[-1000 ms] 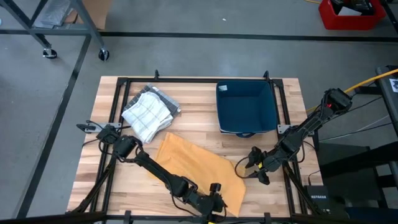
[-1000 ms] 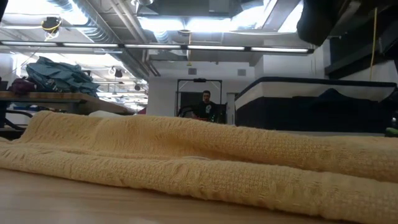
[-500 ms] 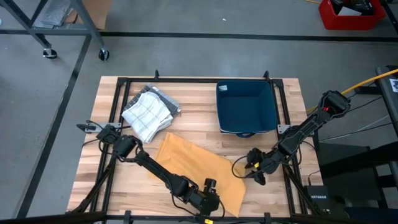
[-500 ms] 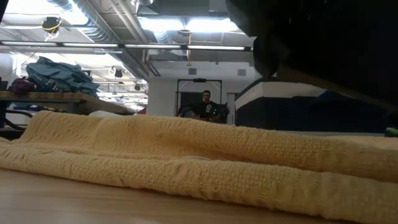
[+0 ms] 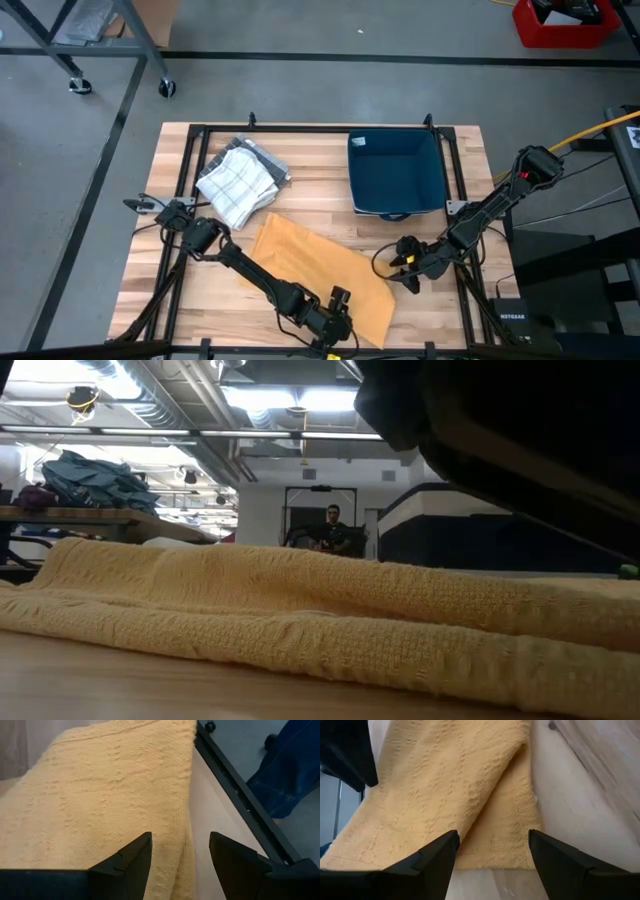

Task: Fold towel
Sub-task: Fold the yellow towel

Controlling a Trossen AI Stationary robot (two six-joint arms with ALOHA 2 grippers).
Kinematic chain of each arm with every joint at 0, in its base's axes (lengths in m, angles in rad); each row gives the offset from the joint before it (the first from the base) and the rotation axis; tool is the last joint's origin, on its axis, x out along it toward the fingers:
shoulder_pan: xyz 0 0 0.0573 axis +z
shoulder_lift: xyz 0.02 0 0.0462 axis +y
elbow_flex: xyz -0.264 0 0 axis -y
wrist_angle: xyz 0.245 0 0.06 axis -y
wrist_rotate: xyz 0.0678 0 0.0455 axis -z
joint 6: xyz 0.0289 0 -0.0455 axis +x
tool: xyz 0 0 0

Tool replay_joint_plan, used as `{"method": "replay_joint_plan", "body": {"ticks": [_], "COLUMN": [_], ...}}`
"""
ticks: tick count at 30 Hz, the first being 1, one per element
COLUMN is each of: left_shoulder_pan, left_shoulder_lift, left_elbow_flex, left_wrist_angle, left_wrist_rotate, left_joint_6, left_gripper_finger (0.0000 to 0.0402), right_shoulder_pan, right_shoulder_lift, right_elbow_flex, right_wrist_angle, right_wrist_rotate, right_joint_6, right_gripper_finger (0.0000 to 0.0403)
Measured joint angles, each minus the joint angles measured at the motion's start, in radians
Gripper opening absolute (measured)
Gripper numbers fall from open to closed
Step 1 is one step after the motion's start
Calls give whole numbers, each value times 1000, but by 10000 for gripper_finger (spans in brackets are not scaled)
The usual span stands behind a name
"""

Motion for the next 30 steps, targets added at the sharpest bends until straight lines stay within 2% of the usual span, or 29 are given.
{"method": "replay_joint_plan", "body": {"ticks": [7, 11, 19, 26, 30], "left_shoulder_pan": [0, 0, 4, 16, 26], "left_shoulder_lift": [15, 16, 17, 18, 26], "left_elbow_flex": [3, 3, 3, 2, -2], "left_wrist_angle": [13, 9, -12, -55, -61], "left_wrist_rotate": [-3, -13, -45, -55, -81], "left_joint_6": [-18, -21, -54, -114, -89], "left_gripper_finger": [189, 189, 189, 189, 189], "right_shoulder_pan": [0, 0, 0, 0, 0], "right_shoulder_lift": [17, 68, 168, 217, 220], "right_elbow_flex": [0, 0, 0, 1, 10], "right_wrist_angle": [-2, 8, 206, 292, 329], "right_wrist_rotate": [28, 23, 6, -9, -13], "right_joint_6": [45, 59, 59, 60, 62], "right_gripper_finger": [255, 255, 255, 255, 255]}}
